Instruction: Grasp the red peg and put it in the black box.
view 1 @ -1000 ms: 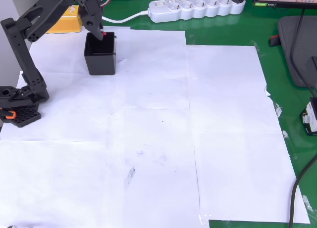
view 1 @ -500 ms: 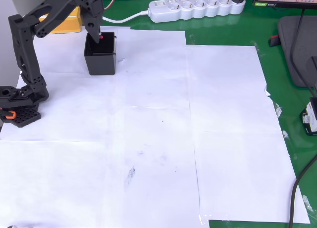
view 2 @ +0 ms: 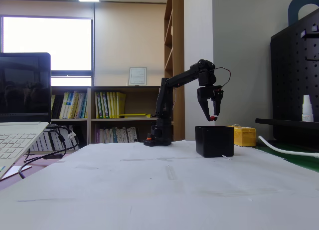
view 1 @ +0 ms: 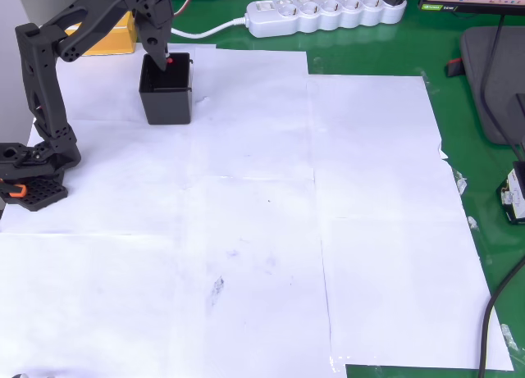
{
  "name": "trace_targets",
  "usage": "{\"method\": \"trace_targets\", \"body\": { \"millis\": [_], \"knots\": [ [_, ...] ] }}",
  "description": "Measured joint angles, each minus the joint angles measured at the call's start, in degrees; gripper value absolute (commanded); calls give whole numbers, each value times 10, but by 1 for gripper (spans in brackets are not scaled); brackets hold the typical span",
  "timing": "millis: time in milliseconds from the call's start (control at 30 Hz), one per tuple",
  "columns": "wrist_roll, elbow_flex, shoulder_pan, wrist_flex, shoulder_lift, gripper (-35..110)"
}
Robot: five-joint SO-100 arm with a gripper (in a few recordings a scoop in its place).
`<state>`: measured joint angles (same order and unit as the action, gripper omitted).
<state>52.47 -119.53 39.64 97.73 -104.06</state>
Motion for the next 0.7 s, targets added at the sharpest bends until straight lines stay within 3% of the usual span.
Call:
{"method": "trace_targets", "body": {
  "millis": [33,133,200,300,533,600,633,667,700],
  "knots": [
    [1,0,0,0,0,18],
    [-3,0,-3,4,0,22],
    [-8,0,-6,8,0,43],
    [-13,0,-7,7,-8,54],
    [-13,0,-6,4,-12,55],
    [-13,0,-6,4,-12,46],
    [-13,0,-6,4,-12,35],
    [-13,0,-6,4,-12,13],
    [-14,-1,-6,4,-15,0]
  ]
}}
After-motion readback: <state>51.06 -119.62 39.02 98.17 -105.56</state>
